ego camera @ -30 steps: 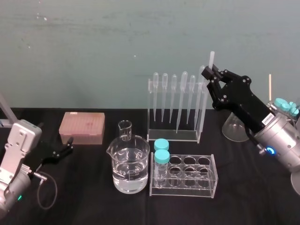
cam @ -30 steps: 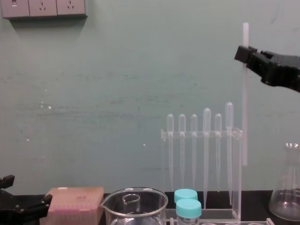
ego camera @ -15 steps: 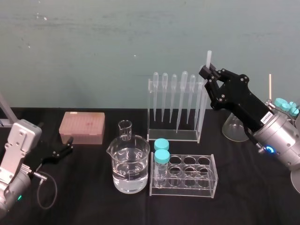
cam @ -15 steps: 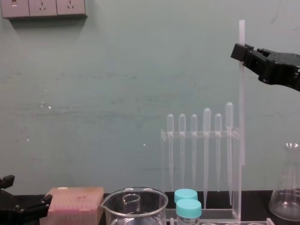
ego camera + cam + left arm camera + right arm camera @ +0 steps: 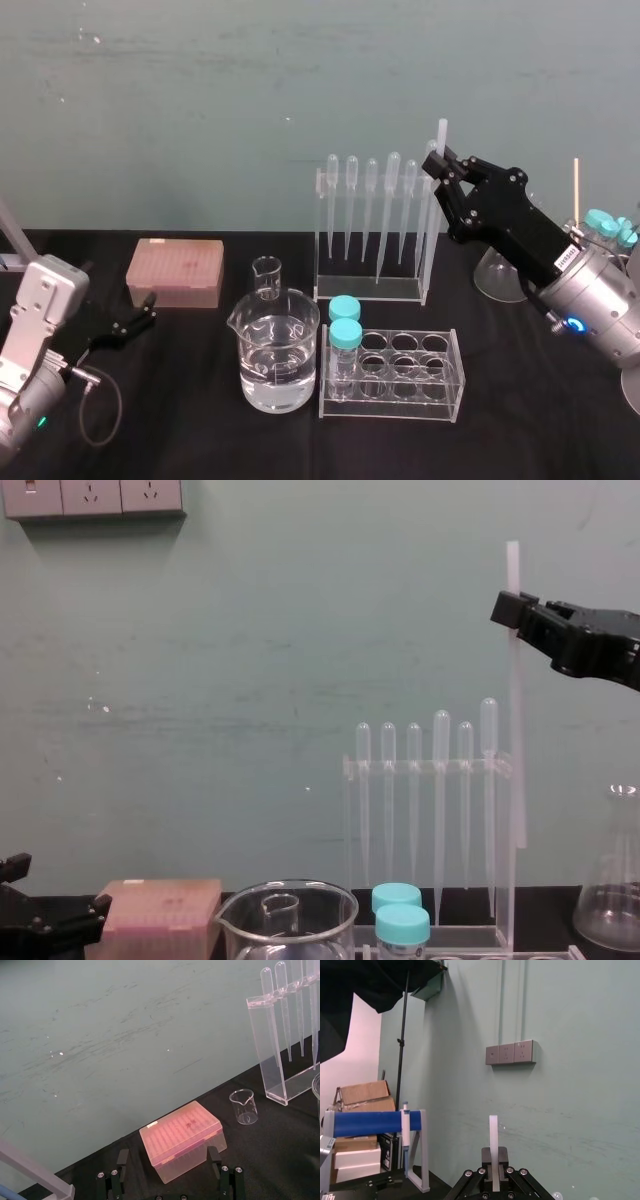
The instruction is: Pick up the stirring rod with one hand, then place it down.
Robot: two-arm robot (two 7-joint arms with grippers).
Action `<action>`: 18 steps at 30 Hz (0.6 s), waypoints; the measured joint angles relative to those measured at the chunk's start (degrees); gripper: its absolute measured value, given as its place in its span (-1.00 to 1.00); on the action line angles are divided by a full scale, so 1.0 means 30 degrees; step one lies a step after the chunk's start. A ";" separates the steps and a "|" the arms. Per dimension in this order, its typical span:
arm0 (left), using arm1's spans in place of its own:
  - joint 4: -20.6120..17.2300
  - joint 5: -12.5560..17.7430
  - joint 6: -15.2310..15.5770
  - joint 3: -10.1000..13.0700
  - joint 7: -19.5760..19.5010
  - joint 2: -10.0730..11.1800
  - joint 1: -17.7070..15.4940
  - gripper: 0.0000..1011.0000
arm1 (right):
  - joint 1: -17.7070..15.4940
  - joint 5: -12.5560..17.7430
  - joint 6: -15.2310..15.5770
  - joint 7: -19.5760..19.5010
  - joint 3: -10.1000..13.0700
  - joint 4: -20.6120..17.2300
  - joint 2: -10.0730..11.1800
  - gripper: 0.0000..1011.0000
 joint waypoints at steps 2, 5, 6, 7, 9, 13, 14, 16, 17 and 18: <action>0.0000 -0.0002 -0.0001 -0.0001 0.0000 0.0000 0.0000 0.98 | -0.0004 0.0055 0.0008 0.0043 -0.0008 0.0027 0.0017 -0.87; 0.0000 -0.0001 -0.0001 0.0000 0.0000 0.0000 -0.0001 0.98 | -0.0044 0.0073 0.0015 0.0069 -0.0021 0.0027 0.0038 -0.87; 0.0000 -0.0001 -0.0001 0.0000 0.0000 0.0000 0.0000 0.98 | -0.0048 0.0078 0.0016 0.0074 -0.0023 0.0027 0.0044 -0.87; 0.0000 -0.0001 0.0000 0.0000 0.0000 0.0000 0.0000 0.98 | -0.0051 0.0083 0.0017 0.0077 -0.0026 0.0027 0.0053 -0.87; 0.0000 -0.0001 0.0000 0.0000 0.0000 0.0000 0.0000 0.98 | -0.0075 0.0093 0.0034 0.0080 -0.0032 0.0020 0.0081 -0.87; 0.0000 0.0000 0.0000 0.0000 0.0000 0.0001 0.0000 0.98 | -0.0141 0.0121 0.0044 0.0075 -0.0029 -0.0031 0.0134 -0.87; 0.0000 -0.0001 0.0000 0.0000 0.0000 0.0000 0.0000 0.98 | -0.0159 0.0124 0.0043 0.0074 -0.0029 -0.0042 0.0139 -0.87; 0.0000 -0.0001 0.0000 0.0000 0.0000 0.0000 -0.0001 0.98 | -0.0180 0.0133 0.0042 0.0072 -0.0025 -0.0060 0.0145 -0.87; 0.0000 -0.0001 -0.0001 0.0000 0.0000 0.0000 0.0000 0.98 | -0.0187 0.0138 0.0040 0.0071 -0.0021 -0.0071 0.0148 -0.87; 0.0000 -0.0001 0.0000 0.0000 0.0000 0.0000 0.0000 0.98 | -0.0201 0.0143 0.0038 0.0069 -0.0019 -0.0081 0.0152 -0.87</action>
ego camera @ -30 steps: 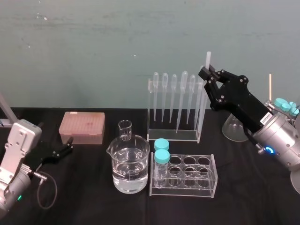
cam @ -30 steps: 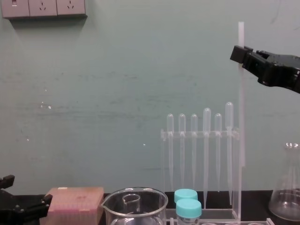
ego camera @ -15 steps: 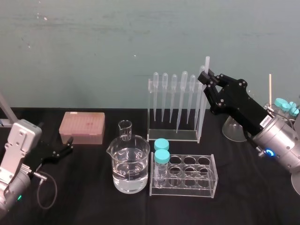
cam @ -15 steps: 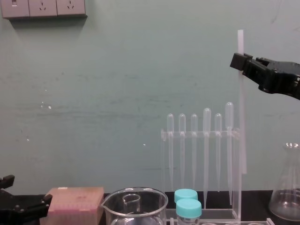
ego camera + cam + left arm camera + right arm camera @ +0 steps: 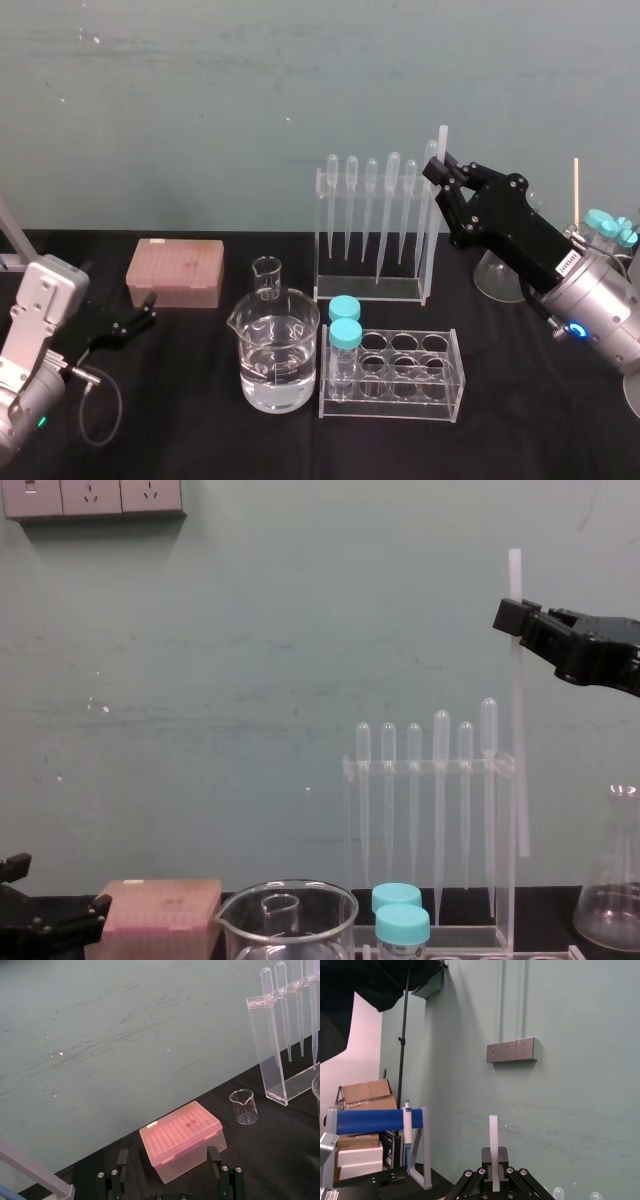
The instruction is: Pick up the stirring rod with one hand, then place it down.
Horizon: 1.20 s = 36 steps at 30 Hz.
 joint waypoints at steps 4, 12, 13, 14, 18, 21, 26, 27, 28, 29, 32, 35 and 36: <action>0.0000 0.0000 -0.0001 -0.0001 0.0000 0.0000 -0.0001 0.98 | -0.0054 0.0001 -0.0003 -0.0043 0.0009 -0.0065 0.0010 -0.87; 0.0001 0.0000 -0.0001 -0.0001 0.0000 0.0000 -0.0001 0.98 | -0.0111 -0.0032 0.0024 -0.0111 -0.0005 -0.0121 0.0012 -0.87; 0.0000 0.0001 -0.0001 0.0000 0.0001 0.0000 -0.0001 0.98 | -0.0111 -0.0039 0.0028 -0.0113 -0.0013 -0.0120 0.0010 -0.87; 0.0000 0.0001 0.0000 -0.0001 -0.0001 0.0000 0.0001 0.98 | -0.0110 -0.0044 0.0032 -0.0111 -0.0022 -0.0120 0.0009 -0.87; 0.0000 0.0001 0.0000 -0.0001 0.0000 0.0000 0.0000 0.98 | -0.0109 -0.0059 0.0069 -0.0104 -0.0067 -0.0109 0.0008 -0.87; 0.0000 0.0001 -0.0001 0.0000 0.0000 0.0000 -0.0001 0.98 | -0.0105 -0.0068 0.0088 -0.0103 -0.0085 -0.0101 0.0009 -0.87; 0.0000 0.0000 0.0000 0.0000 0.0000 0.0000 0.0000 0.98 | -0.0102 -0.0083 0.0115 -0.0104 -0.0123 -0.0064 0.0007 -0.87; 0.0000 0.0001 -0.0001 0.0000 0.0000 0.0000 0.0000 0.98 | -0.0102 -0.0083 0.0118 -0.0104 -0.0128 -0.0053 0.0007 -0.87; 0.0000 0.0001 0.0000 0.0000 -0.0001 0.0000 0.0000 0.98 | -0.0102 -0.0083 0.0124 -0.0098 -0.0135 -0.0030 0.0006 -0.87; 0.0000 0.0001 -0.0001 -0.0001 0.0000 0.0000 0.0000 0.98 | -0.0102 -0.0082 0.0124 -0.0097 -0.0137 -0.0010 0.0008 -0.87; 0.0000 0.0000 0.0000 -0.0001 0.0000 0.0000 0.0000 0.98 | -0.0100 -0.0081 0.0139 -0.0075 -0.0154 0.0074 0.0017 -0.87; 0.0000 0.0000 0.0000 -0.0001 -0.0001 0.0000 0.0000 0.98 | -0.0106 -0.0073 0.0140 -0.0020 -0.0164 0.0108 0.0034 -0.87; 0.0000 0.0001 -0.0001 0.0000 0.0000 0.0000 0.0000 0.98 | -0.0109 -0.0070 0.0139 -0.0009 -0.0167 0.0114 0.0038 -0.87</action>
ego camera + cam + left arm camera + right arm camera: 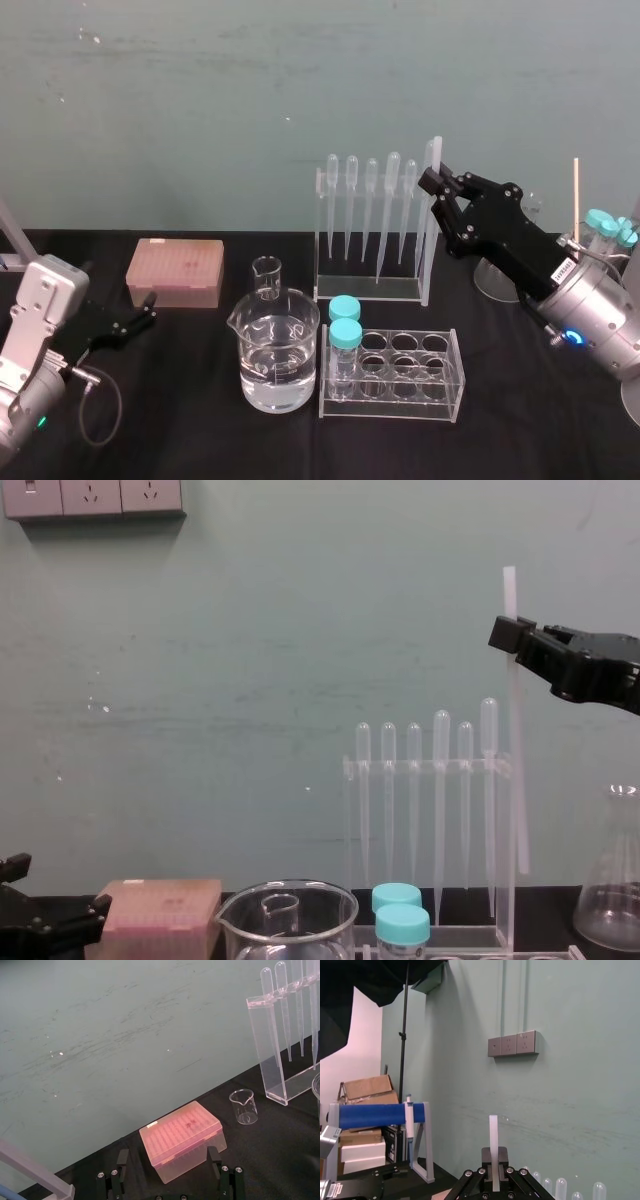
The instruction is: Pick up the stirring rod with one hand, then place it down.
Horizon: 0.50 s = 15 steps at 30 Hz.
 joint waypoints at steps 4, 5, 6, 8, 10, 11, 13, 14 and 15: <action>0.0000 -0.0001 0.0001 -0.0001 0.0000 0.0000 0.0000 0.98 | -0.0010 0.0069 -0.0012 0.0075 -0.0001 0.0032 0.0024 -0.87; 0.0000 0.0000 0.0000 0.0000 0.0000 0.0000 0.0000 0.98 | -0.0010 0.0090 -0.0019 0.0097 -0.0005 0.0046 0.0025 -0.87; 0.0000 0.0000 0.0000 0.0000 0.0000 0.0001 0.0000 0.98 | -0.0002 0.0137 -0.0057 0.0178 -0.0023 0.0093 0.0026 -0.87; 0.0000 0.0000 0.0001 0.0000 0.0000 0.0001 0.0000 0.98 | 0.0015 0.0169 -0.0106 0.0265 -0.0041 0.0144 0.0026 -0.87; 0.0000 0.0000 0.0000 0.0000 0.0000 0.0000 0.0000 0.98 | 0.0038 0.0297 -0.0216 0.0507 -0.0087 0.0255 0.0030 -0.87; 0.0000 -0.0001 0.0001 0.0000 -0.0001 0.0000 0.0000 0.98 | 0.0047 0.0321 -0.0263 0.0584 -0.0104 0.0296 0.0033 -0.87; 0.0000 0.0000 0.0000 0.0000 0.0000 0.0000 -0.0001 0.98 | 0.0055 0.0390 -0.0365 0.0756 -0.0144 0.0383 0.0048 -0.87; 0.0000 -0.0001 0.0000 -0.0001 0.0000 0.0000 -0.0001 0.98 | 0.0056 0.0432 -0.0483 0.0907 -0.0190 0.0503 0.0055 -0.87; 0.0000 0.0000 0.0000 -0.0001 0.0000 0.0000 0.0000 0.98 | 0.0058 0.0441 -0.0548 0.0969 -0.0211 0.0589 0.0057 -0.87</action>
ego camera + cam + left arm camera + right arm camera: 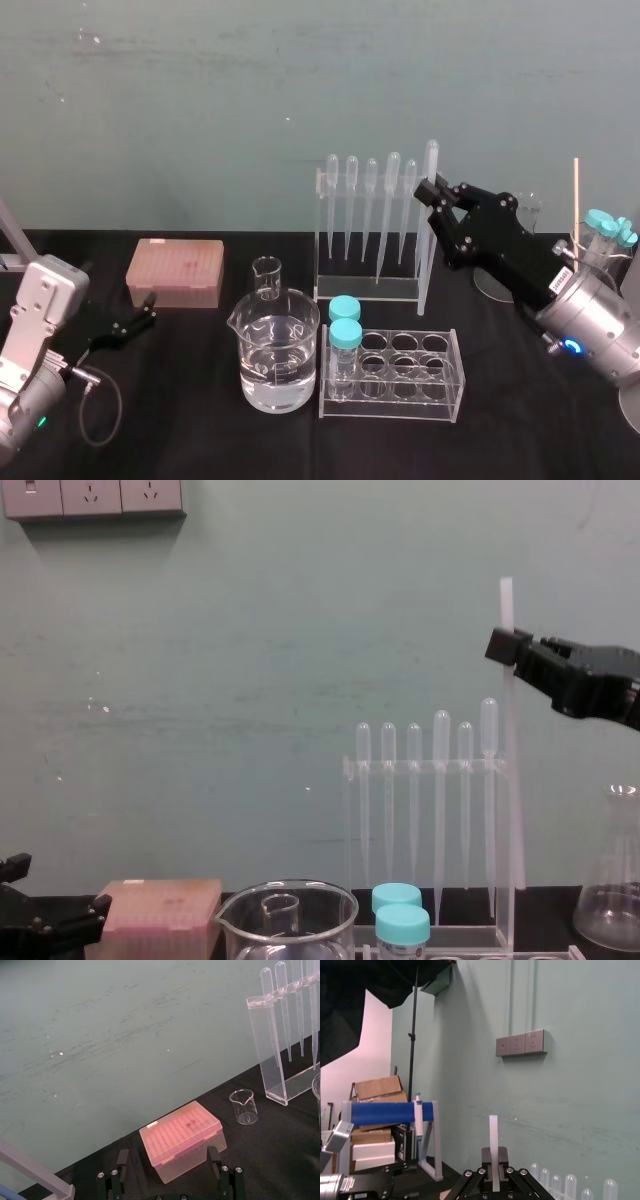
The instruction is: Pick up the stirring rod with one hand, then place it down.
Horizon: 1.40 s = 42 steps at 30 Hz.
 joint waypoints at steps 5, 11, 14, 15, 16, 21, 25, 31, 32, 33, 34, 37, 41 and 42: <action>0.0000 -0.0001 0.0000 0.0000 0.0000 -0.0001 -0.0001 0.98 | 0.0002 0.0062 -0.0239 0.0252 -0.0134 0.0599 -0.0037 -0.87; 0.0000 0.0000 0.0000 0.0000 0.0000 0.0000 -0.0001 0.98 | -0.0002 0.0047 -0.0434 0.0279 -0.0271 0.1594 -0.0280 -0.87; 0.0000 -0.0001 0.0000 0.0001 0.0000 0.0000 -0.0001 0.98 | 0.0133 0.0010 -0.0601 0.0292 -0.0343 0.2200 -0.0538 -0.87; 0.0000 -0.0001 0.0000 0.0001 0.0000 0.0000 -0.0001 0.98 | 0.0133 0.0010 -0.0601 0.0292 -0.0343 0.2200 -0.0538 -0.87; 0.0000 0.0000 0.0000 0.0000 -0.0001 0.0000 -0.0001 0.98 | 0.0205 -0.0004 -0.0676 0.0321 -0.0382 0.2451 -0.0656 -0.87; 0.0001 0.0000 0.0000 0.0002 0.0000 0.0001 0.0000 0.98 | 0.0485 -0.0152 -0.0975 0.0459 -0.0502 0.3133 -0.0987 -0.87; 0.0001 -0.0001 0.0000 0.0001 0.0000 0.0000 0.0000 0.98 | 0.0821 -0.0386 -0.1222 0.0596 -0.0647 0.3823 -0.1248 -0.87; 0.0001 -0.0001 0.0000 0.0001 0.0000 0.0000 0.0000 0.98 | 0.1170 -0.0707 -0.1356 0.0658 -0.0818 0.4606 -0.1528 -0.87; 0.0001 -0.0001 0.0000 0.0001 0.0000 0.0000 0.0000 0.98 | 0.1209 -0.0737 -0.1357 0.0659 -0.0837 0.4710 -0.1569 -0.87; 0.0000 0.0000 0.0001 0.0000 0.0000 0.0000 -0.0001 0.98 | 0.1287 -0.0757 -0.1356 0.0672 -0.0864 0.4891 -0.1644 -0.87; 0.0000 -0.0001 0.0000 0.0000 0.0000 0.0001 -0.0001 0.98 | 0.1360 -0.0757 -0.1352 0.0706 -0.0895 0.5094 -0.1732 -0.87; 0.0001 0.0000 0.0000 0.0000 0.0000 0.0000 0.0000 0.98 | 0.1473 -0.0775 -0.1332 0.0784 -0.0952 0.5420 -0.1867 -0.87; 0.0000 0.0000 0.0001 0.0001 0.0000 0.0000 0.0000 0.98 | 0.1527 -0.0880 -0.1284 0.0808 -0.1024 0.5662 -0.1968 -0.87; 0.0000 -0.0001 0.0000 0.0001 0.0000 0.0000 0.0000 0.98 | 0.1540 -0.0905 -0.1233 0.0810 -0.1057 0.5778 -0.2005 -0.87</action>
